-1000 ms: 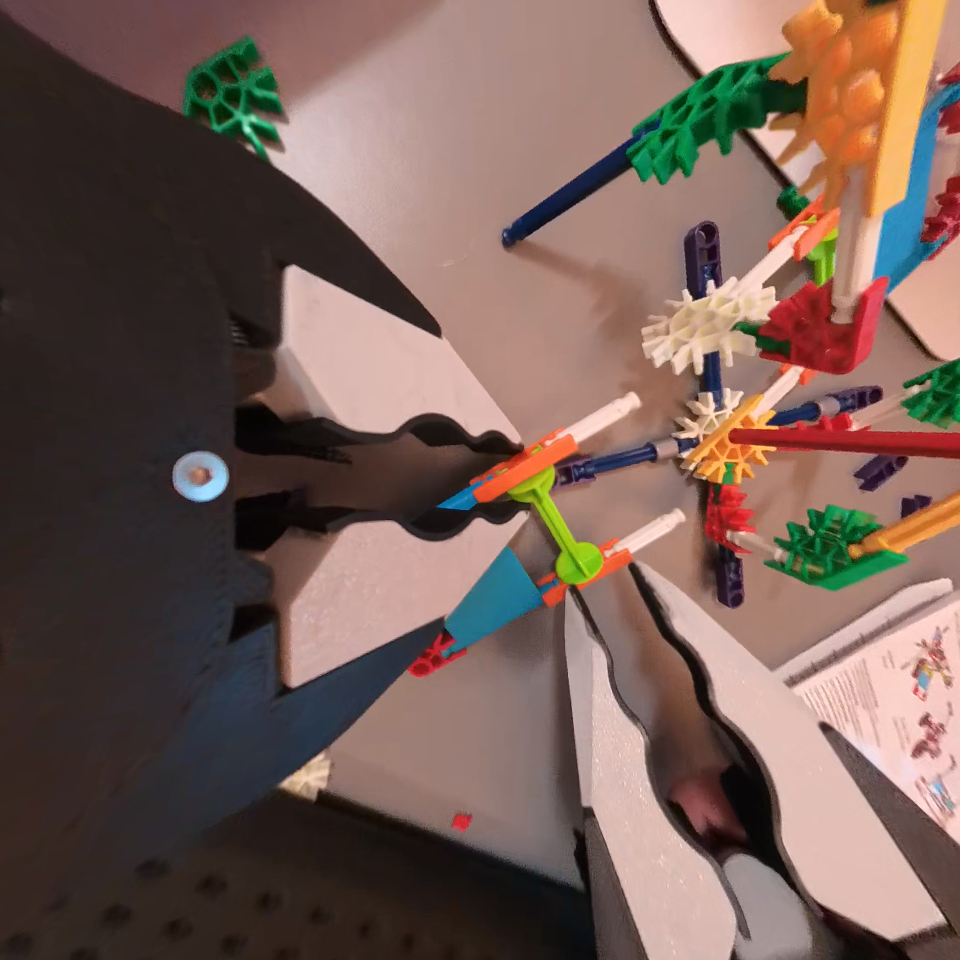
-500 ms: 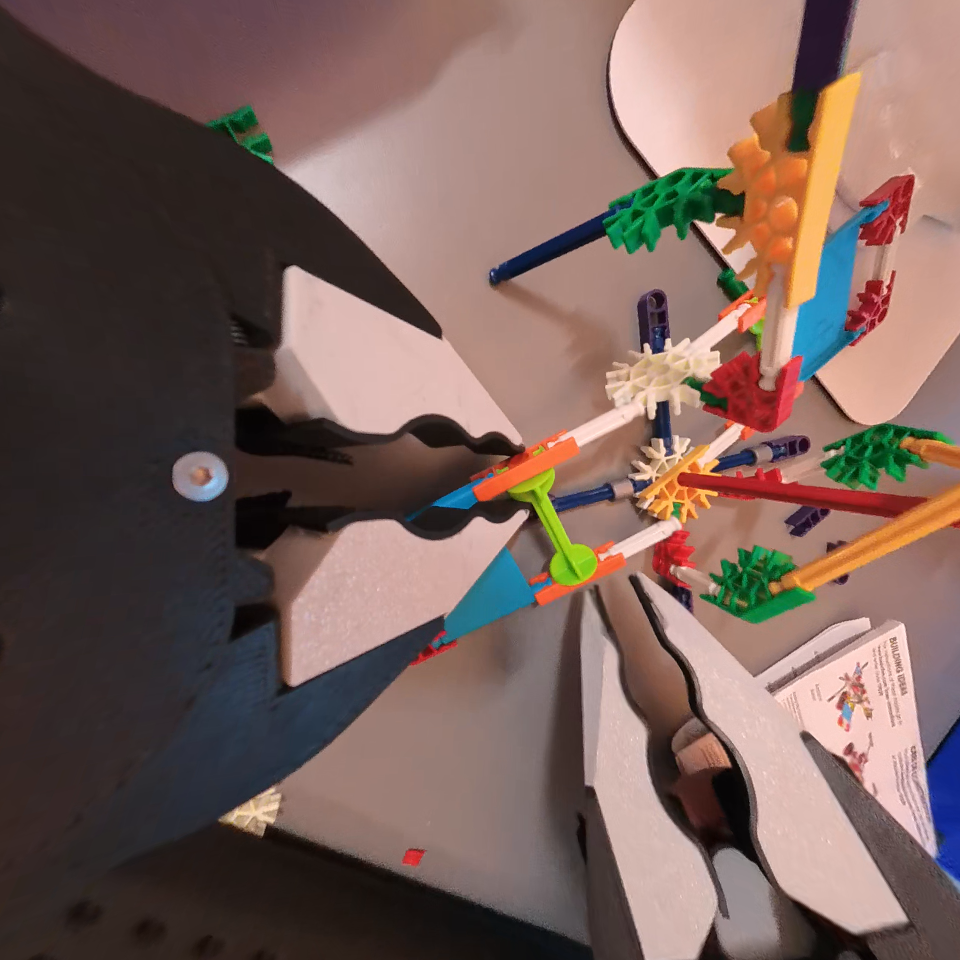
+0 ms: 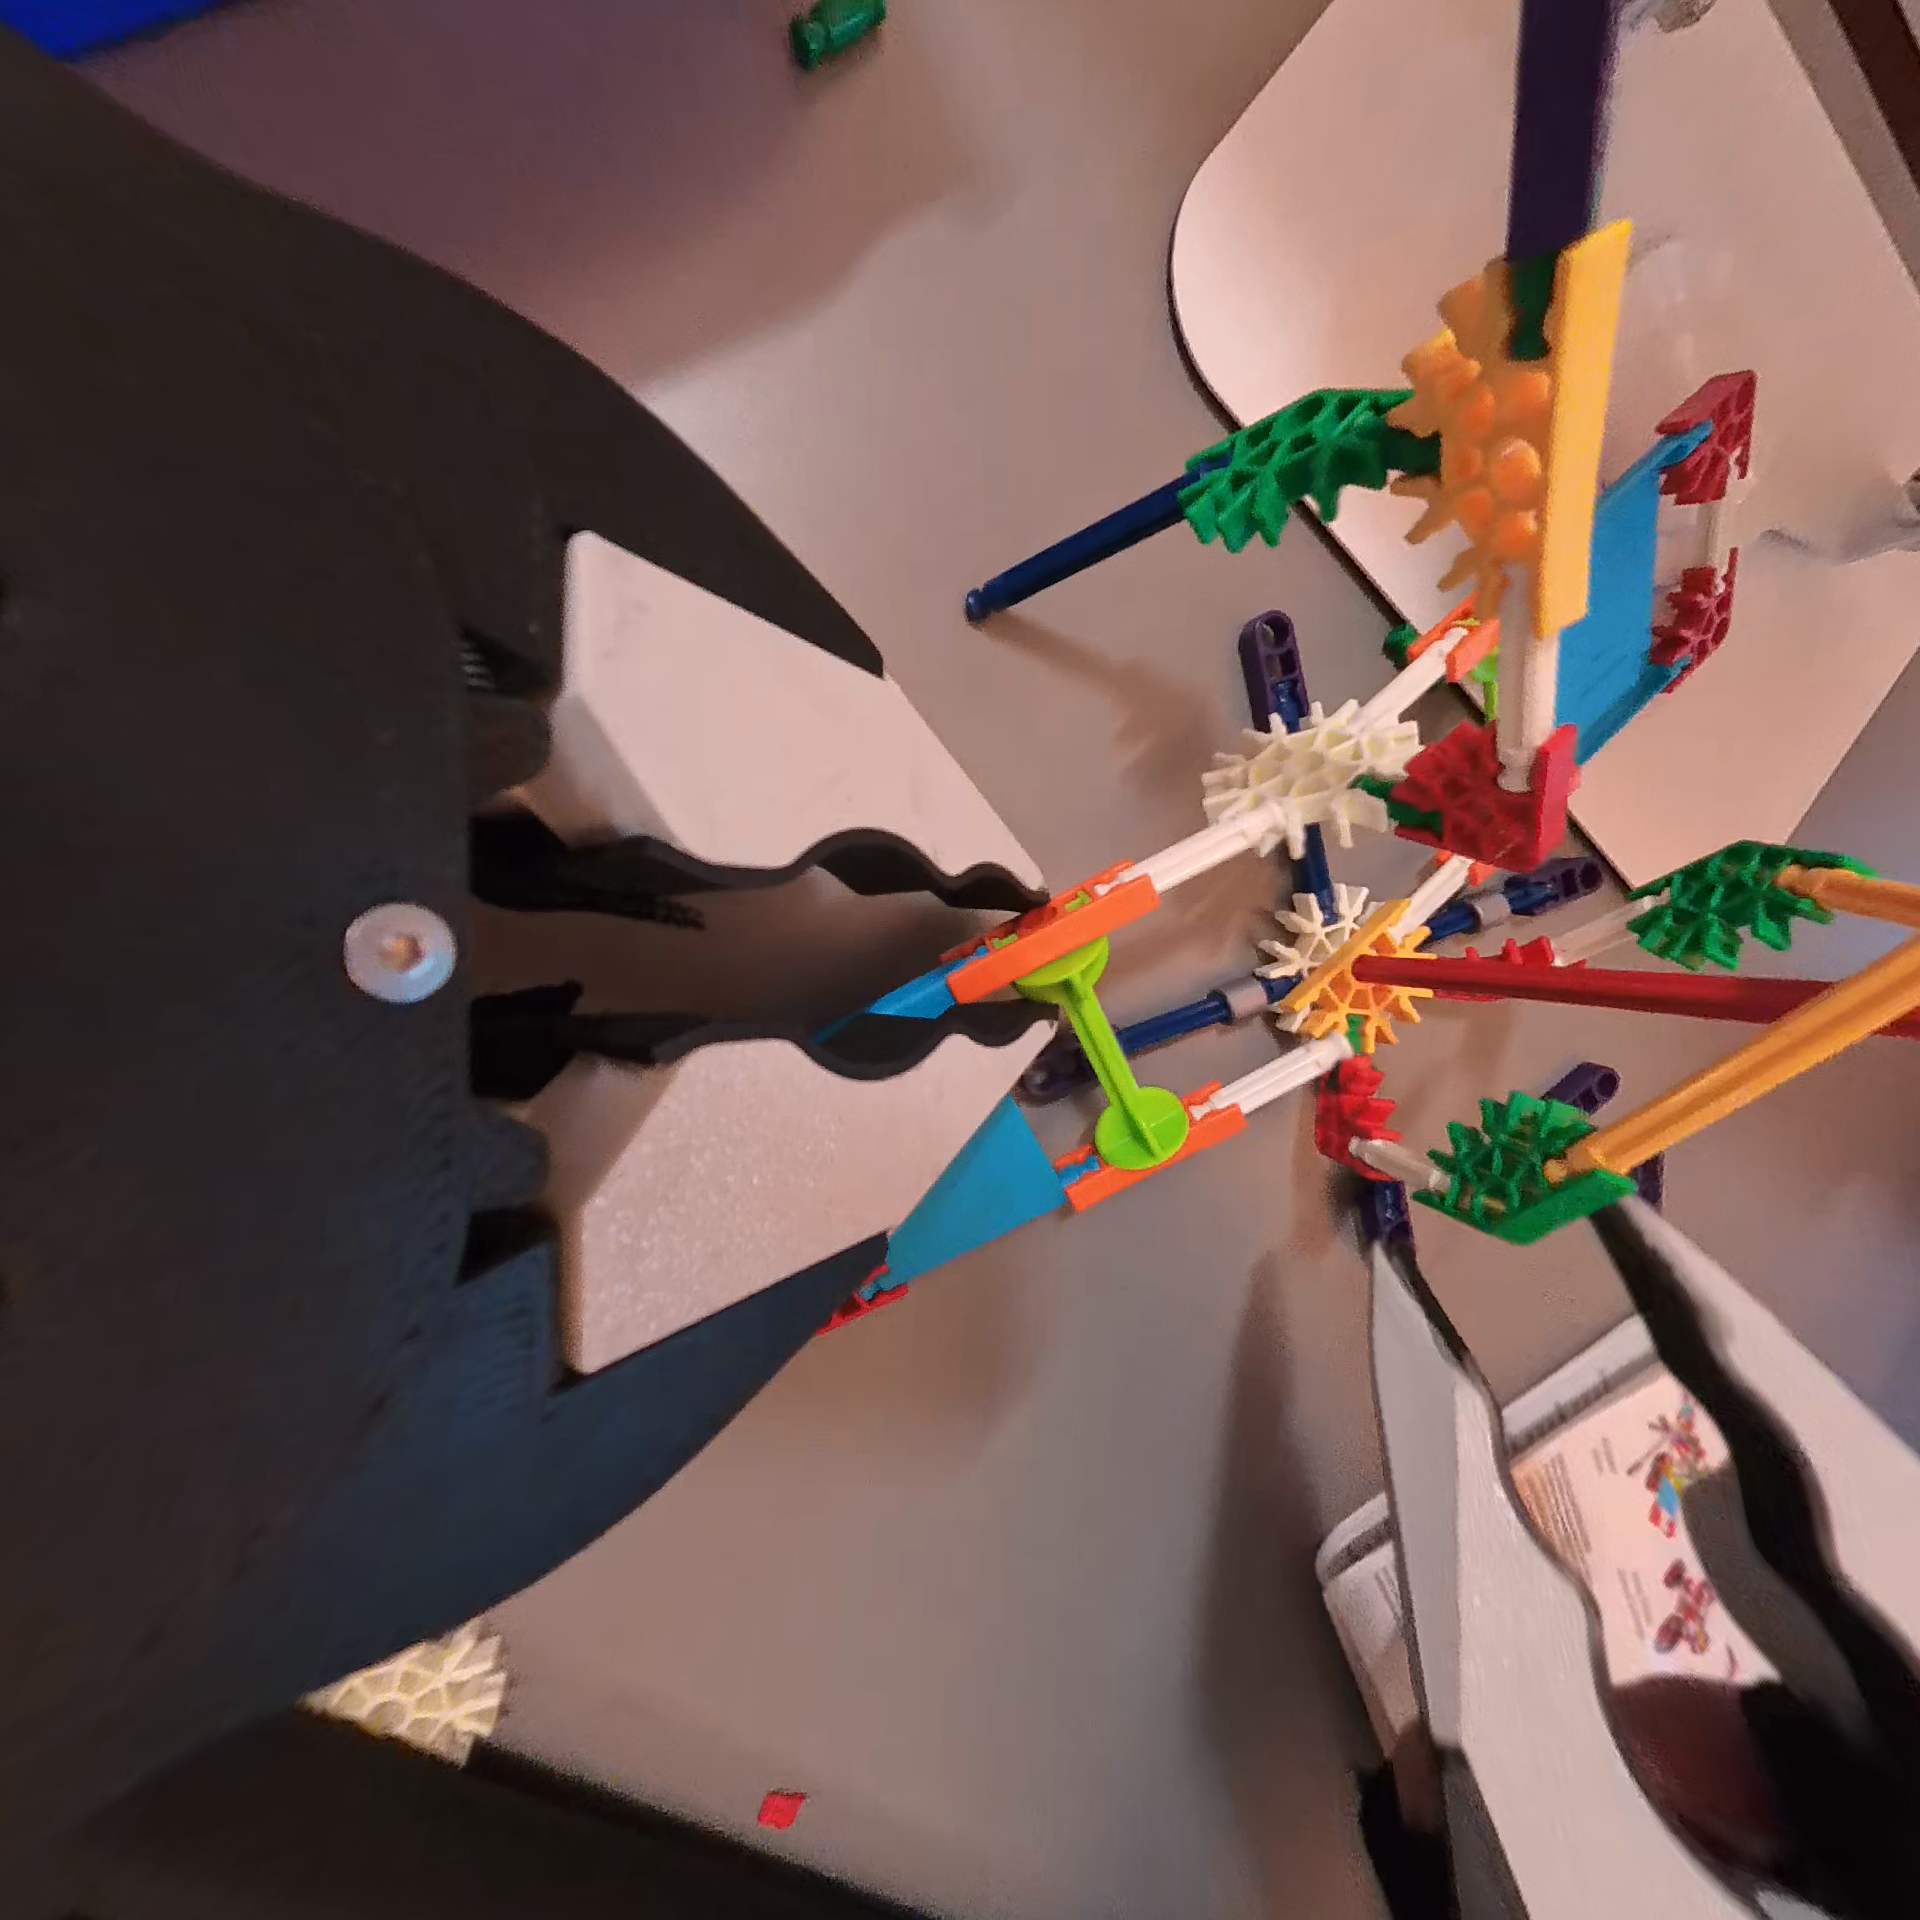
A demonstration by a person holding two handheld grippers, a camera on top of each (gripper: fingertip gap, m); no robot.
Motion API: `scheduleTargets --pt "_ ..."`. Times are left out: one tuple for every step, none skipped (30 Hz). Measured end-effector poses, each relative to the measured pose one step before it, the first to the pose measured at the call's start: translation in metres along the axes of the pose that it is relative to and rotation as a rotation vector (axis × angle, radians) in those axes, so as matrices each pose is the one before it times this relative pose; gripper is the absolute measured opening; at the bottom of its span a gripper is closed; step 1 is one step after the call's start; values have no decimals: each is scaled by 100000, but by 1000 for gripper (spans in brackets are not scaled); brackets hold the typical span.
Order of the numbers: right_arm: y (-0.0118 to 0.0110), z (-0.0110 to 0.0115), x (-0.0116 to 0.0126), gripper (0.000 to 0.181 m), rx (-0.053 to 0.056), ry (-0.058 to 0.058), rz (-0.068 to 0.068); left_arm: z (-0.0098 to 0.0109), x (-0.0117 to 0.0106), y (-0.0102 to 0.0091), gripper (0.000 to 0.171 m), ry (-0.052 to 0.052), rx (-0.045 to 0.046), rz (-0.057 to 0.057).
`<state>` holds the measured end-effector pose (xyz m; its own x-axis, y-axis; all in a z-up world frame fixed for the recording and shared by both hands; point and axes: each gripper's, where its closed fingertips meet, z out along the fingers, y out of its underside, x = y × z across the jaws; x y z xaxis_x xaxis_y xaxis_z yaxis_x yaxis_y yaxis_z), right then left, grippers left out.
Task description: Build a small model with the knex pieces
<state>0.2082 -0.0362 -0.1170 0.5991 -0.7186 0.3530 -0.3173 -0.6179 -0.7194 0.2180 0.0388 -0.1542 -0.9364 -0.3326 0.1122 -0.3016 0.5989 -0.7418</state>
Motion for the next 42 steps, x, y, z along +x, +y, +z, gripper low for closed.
scheduleTargets --pt "436 446 374 33 -1933 1299 -301 159 -1 -60 14 42 -364 44" --pt "268 491 45 30 -847 -210 -259 216 -143 -62 15 -588 -247 119" --pt "122 476 -276 26 166 -1968 -68 230 -145 -12 15 -371 -460 -186" --pt "101 447 -392 22 157 -2353 49 192 -35 15 15 198 -497 -199" --pt "206 358 -193 16 -770 -946 -489 131 -16 43 15 194 -648 -47" --pt "287 239 -111 7 -1590 -216 -1401 92 -45 -19 15 -311 -165 38" --pt "185 108 -69 7 -1032 83 -1101 24 -145 -56 15 -1046 -111 106" --pt "14 6 -46 7 -26 45 22 -16 -64 -77 15 -540 -15 320" --pt "-53 21 -118 7 442 -625 869 21 94 -93 15 335 137 15" --pt "-69 54 -117 7 528 -657 1015 94 57 13 15 104 -405 -341" --pt "-45 32 -54 7 422 -139 119 105 -26 -3 15 -252 -177 -125" --pt "14 -13 -20 7 -66 284 -91 40 96 -18 15 583 -222 195" --pt "23 -62 -104 7 -160 -404 127 -14 86 37 15 561 -449 374" --pt "-55 -135 -229 6 384 -1229 144 -33 27 65 15 360 -462 333" --pt "-28 -149 -133 6 506 -615 655 -41 44 61 15 774 -478 -296" --pt "0 -119 -99 6 322 -452 964 -35 118 164 15 1310 -1029 -140" --pt "-30 -77 -202 6 560 -1018 1829 -71 83 130 15 940 -743 222" --pt "-103 -99 -470 6 474 -2505 1993 -101 4 31 15 245 -243 270" --pt "-172 -129 -475 6 282 -1743 1106 -122 68 115 15 508 -846 533" --pt "-190 -73 -213 6 75 785 857 -142 97 143 15 610 -885 639" --pt "-70 31 -149 7 -687 1584 440 -165 -51 33 15 -149 -114 373" --pt "86 117 -335 7 -1444 545 -654 -114 -19 157 15 -36 -947 598" --pt "-153 167 -440 7 373 -497 -450 -77 51 302 15 358 -1621 1205" --pt "-227 215 -602 7 961 -2188 429 -108 127 269 15 1054 -1346 952" --pt "-122 165 -597 8 104 -2988 79 -101 137 264 15 1520 -1394 481" --pt "-23 -6 -349 10 -140 -2151 -1190 -132 14 223 15 962 -1168 811" --pt "-17 -177 -153 18 227 -1849 -678 -207 -71 141 15 436 -633 917" --pt "-41 -303 -194 27 818 -3281 1315 -173 -249 127 15 -714 -678 566" --pt "-128 -382 -82 29 1678 -3312 1994 -69 -333 180 15 -1256 -999 911" --pt "-247 -439 220 29 2445 -1852 1476 2 -11 111 15 811 -628 407" --pt "-315 -452 474 27 2456 -420 1054 17 152 54 15 1573 -401 274" --pt "-355 -362 510 26 2100 -160 1006 -10 -80 23 15 -211 -477 887" --pt "-157 -164 412 24 366 -306 575 -82 -70 -120 15 -169 146 182" --pt "-27 -11 439 16 -188 729 -986 -124 111 -215 15 1070 786 33" --pt "-15 34 52 13 152 -1175 -1585 -82 161 -84 15 1354 149 415" --pt "-42 -52 -380 15 681 -4849 1131 -34 -108 -61 15 -521 177 742" --pt "-340 -258 -621 13 2947 -7489 3641 -28 -148 -132 14 -920 794 880" --pt "-559 -456 -551 11 4405 -6954 3006 -4 142 -4 15 674 117 585" --pt "-337 -555 -333 10 2628 -4707 968 19 247 -15 15 891 133 1162" --pt "-200 -557 400 10 1013 172 298 38 77 -70 15 -319 119 1035" --pt "-389 -516 881 8 1942 2636 1469 39 -56 -147 15 -891 340 437" --pt "-370 -344 938 0 1837 2666 1972 55 -30 -119 15 -379 193 68"
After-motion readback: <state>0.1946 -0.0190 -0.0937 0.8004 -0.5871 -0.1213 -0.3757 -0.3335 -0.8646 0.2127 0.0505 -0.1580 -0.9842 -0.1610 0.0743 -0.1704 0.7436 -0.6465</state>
